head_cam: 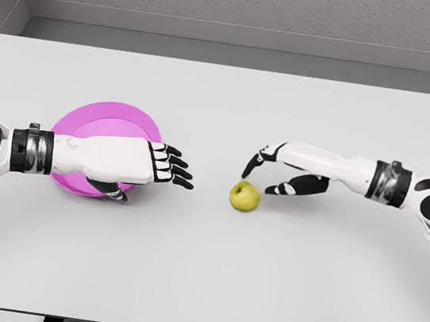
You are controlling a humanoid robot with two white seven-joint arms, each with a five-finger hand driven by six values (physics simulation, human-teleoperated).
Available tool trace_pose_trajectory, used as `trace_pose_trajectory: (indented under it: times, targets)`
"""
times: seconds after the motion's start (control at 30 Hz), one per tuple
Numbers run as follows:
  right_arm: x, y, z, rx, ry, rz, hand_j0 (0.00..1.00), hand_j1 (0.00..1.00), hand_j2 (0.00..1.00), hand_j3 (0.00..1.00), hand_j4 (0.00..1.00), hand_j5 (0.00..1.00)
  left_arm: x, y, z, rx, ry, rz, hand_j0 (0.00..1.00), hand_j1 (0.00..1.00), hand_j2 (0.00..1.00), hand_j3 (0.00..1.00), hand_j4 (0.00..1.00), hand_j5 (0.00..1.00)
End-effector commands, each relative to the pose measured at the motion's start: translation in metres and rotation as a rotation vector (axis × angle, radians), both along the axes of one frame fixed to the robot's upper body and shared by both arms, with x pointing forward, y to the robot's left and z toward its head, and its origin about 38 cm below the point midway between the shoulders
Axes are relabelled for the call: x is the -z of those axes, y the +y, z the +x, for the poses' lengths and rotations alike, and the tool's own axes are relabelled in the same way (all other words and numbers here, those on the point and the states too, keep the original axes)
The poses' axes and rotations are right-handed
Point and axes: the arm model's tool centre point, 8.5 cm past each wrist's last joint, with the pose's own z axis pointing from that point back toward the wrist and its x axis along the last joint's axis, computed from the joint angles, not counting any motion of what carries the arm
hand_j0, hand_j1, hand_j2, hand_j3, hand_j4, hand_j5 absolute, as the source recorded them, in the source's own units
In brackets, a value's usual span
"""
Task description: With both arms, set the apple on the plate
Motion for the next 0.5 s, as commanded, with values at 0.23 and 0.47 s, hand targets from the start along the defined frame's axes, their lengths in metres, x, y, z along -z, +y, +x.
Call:
trace_pose_trajectory:
  times: [0.23, 0.47]
  targets:
    - [-0.034, -0.057, 0.030, 0.201, -0.075, 0.076, 1.00, 1.00, 1.00, 1.00, 1.00, 1.00, -0.001, 0.000, 0.000, -0.002, 0.002, -0.005, 1.00, 1.00, 1.00, 1.00, 1.00, 1.00]
    - [-0.089, -0.142, 0.030, 0.378, -0.198, 0.063, 1.00, 1.00, 1.00, 1.00, 1.00, 1.00, 0.008, -0.083, -0.008, 0.168, 0.047, -0.006, 1.00, 1.00, 1.00, 1.00, 1.00, 1.00]
